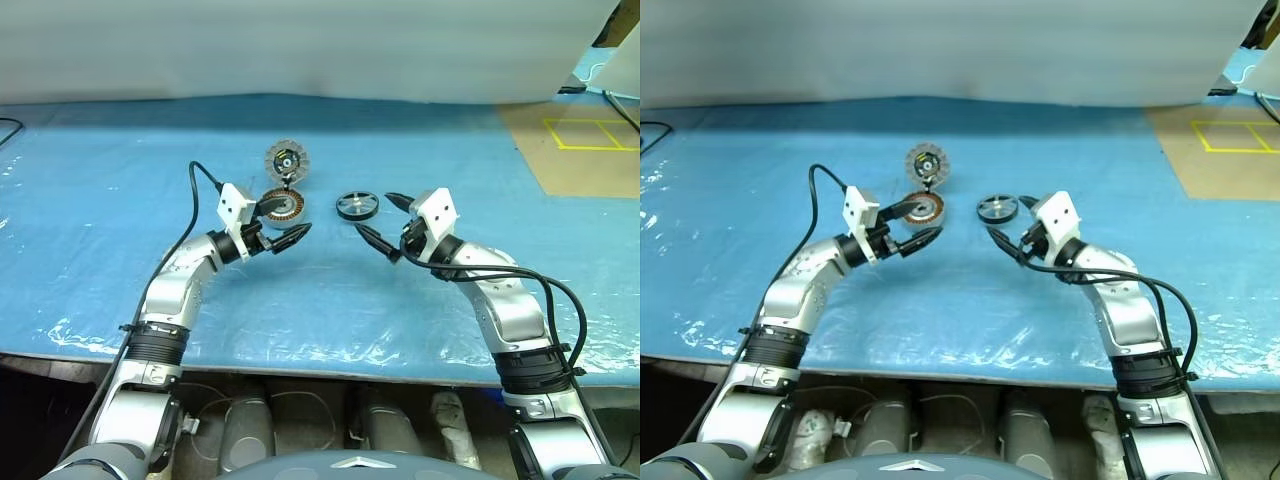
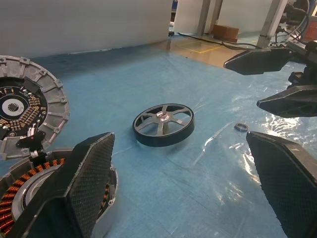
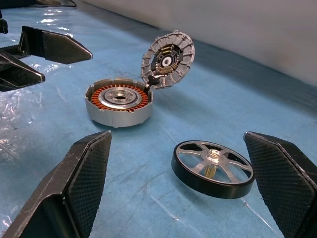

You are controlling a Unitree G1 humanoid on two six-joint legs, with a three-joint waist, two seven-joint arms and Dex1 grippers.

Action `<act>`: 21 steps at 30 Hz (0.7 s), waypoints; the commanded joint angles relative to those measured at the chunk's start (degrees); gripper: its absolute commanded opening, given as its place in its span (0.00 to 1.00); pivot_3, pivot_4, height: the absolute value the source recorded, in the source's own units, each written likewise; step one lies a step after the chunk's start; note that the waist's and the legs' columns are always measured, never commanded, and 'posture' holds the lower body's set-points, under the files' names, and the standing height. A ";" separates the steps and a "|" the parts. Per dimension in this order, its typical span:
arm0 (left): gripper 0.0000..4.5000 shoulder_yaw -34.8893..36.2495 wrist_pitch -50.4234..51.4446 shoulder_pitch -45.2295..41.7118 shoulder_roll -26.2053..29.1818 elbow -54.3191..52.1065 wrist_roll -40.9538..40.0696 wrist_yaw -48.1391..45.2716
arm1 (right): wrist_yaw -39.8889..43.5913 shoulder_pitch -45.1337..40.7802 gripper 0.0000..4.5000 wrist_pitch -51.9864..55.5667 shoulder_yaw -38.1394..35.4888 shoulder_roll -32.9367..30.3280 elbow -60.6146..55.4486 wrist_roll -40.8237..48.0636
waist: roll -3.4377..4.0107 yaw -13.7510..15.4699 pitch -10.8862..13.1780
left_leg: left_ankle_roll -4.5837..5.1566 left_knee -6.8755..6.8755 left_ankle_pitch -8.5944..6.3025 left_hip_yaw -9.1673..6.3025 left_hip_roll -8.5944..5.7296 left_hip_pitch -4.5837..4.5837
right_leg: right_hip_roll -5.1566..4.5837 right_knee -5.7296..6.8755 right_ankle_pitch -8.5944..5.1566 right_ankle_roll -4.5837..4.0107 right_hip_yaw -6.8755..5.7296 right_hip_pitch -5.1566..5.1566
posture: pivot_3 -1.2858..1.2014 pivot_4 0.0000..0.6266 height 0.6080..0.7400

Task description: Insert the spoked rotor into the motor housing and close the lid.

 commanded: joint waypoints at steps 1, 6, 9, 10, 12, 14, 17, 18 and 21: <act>1.00 0.32 -0.84 -0.34 0.20 -1.80 -0.30 -0.57 | 0.00 -0.52 1.00 -0.43 -0.33 0.23 -1.70 0.78 | 0.00 0.00 0.00 | 0.00 0.00 0.00 0.00 0.00 0.00 | 0.00 0.00 0.00 0.00 0.00 0.00 | 0.52 0.24 1.00; 1.00 0.34 -0.86 -0.31 0.14 -1.83 -0.31 -0.51 | 0.01 -0.54 1.00 -0.39 -0.42 0.18 -1.73 0.83 | 0.00 0.00 0.00 | 0.00 0.00 0.00 0.00 0.00 0.00 | 0.00 0.00 -0.01 0.01 0.00 0.00 | 0.52 0.24 1.00; 1.00 0.37 -0.95 -0.33 0.17 -1.70 -0.26 -0.53 | 0.13 -0.61 1.00 -0.40 -0.35 0.16 -1.66 0.83 | 0.00 0.00 0.00 | 0.00 -0.01 0.00 0.00 0.00 0.00 | 0.00 -0.01 -0.01 0.01 0.00 0.00 | 0.52 0.24 1.00; 1.00 0.37 -0.97 -0.31 0.17 -1.71 -0.25 -0.52 | 0.16 -0.59 1.00 -0.42 -0.35 0.14 -1.66 0.83 | 0.00 0.00 0.00 | 0.00 -0.01 0.00 0.00 0.00 0.00 | 0.00 -0.01 -0.01 0.02 0.00 0.00 | 0.52 0.24 1.00; 1.00 0.39 -0.99 -0.27 0.19 -1.73 -0.23 -0.48 | 0.23 -0.61 1.00 -0.49 -0.35 0.13 -1.57 0.82 | 0.00 0.00 0.00 | 0.00 -0.01 0.00 0.00 0.00 0.00 | 0.00 -0.01 -0.01 0.02 0.00 0.00 | 0.52 0.24 1.00; 1.00 0.41 -0.97 -0.27 0.20 -1.76 -0.24 -0.44 | 0.29 -0.70 1.00 -0.56 -0.32 0.12 -1.41 0.75 | 0.00 0.00 0.00 | 0.00 -0.01 0.00 0.00 0.00 0.00 | 0.00 -0.01 -0.01 0.02 0.00 0.00 | 0.52 0.24 1.00; 1.00 0.41 -0.97 -0.33 0.23 -1.79 -0.21 -0.42 | 0.40 -0.94 1.00 -0.62 -0.32 0.08 -1.19 0.73 | 0.00 0.00 0.00 | 0.00 -0.01 0.00 0.00 0.00 0.00 | 0.00 -0.01 -0.01 0.02 0.00 0.00 | 0.52 0.24 1.00; 1.00 0.42 -0.93 -0.38 0.23 -1.81 -0.21 -0.37 | 0.44 -1.00 1.00 -0.65 -0.34 0.05 -1.10 0.73 | 0.00 0.00 0.00 | 0.00 -0.01 0.00 0.00 0.00 0.00 | 0.00 -0.01 -0.01 0.02 0.00 0.00 | 0.52 0.24 1.00; 1.00 0.41 -0.75 -0.47 0.20 -1.98 -0.26 -0.27 | 0.45 -1.05 1.00 -0.65 -0.40 0.04 -1.06 0.75 | 0.00 0.00 0.00 | 0.00 -0.01 0.00 0.00 0.00 0.00 | 0.00 -0.01 -0.01 0.02 0.00 0.00 | 0.52 0.24 1.00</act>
